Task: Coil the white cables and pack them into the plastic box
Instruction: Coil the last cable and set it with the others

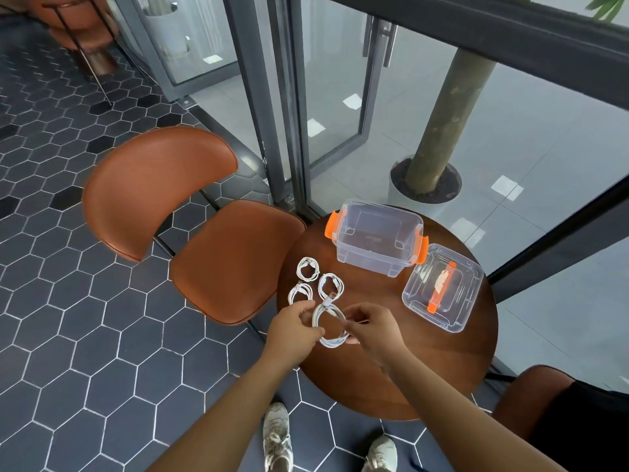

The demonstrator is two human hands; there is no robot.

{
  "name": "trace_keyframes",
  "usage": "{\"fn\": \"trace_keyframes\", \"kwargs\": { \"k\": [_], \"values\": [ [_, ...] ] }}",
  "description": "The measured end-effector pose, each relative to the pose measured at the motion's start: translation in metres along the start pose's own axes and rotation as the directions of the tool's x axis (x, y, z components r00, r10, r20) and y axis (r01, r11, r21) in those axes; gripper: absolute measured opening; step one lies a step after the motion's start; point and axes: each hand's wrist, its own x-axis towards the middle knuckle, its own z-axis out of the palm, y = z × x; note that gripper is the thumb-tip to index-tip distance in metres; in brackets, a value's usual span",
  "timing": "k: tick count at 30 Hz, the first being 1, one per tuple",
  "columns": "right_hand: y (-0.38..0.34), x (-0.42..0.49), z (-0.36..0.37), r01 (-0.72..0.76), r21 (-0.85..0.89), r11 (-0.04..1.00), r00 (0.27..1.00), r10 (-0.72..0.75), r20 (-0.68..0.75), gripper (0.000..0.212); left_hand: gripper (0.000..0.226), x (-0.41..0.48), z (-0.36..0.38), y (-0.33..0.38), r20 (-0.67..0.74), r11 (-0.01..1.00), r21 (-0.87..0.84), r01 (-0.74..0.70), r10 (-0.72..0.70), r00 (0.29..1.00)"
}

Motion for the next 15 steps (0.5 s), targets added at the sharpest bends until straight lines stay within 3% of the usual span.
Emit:
{"fn": "trace_keyframes", "kwargs": {
  "k": [4,15],
  "values": [
    [0.008,0.009,0.007,-0.043,-0.037,0.998,0.999,0.042,-0.006,0.011,0.042,0.006,0.004,-0.009,0.098,0.997,0.044,-0.056,0.051,0.994],
    [0.04,0.06,0.041,-0.149,-0.165,0.975,0.989,0.145,-0.037,0.012,0.073,0.053,0.032,-0.063,0.116,0.95,0.269,-0.159,0.132,0.984]
  ]
}}
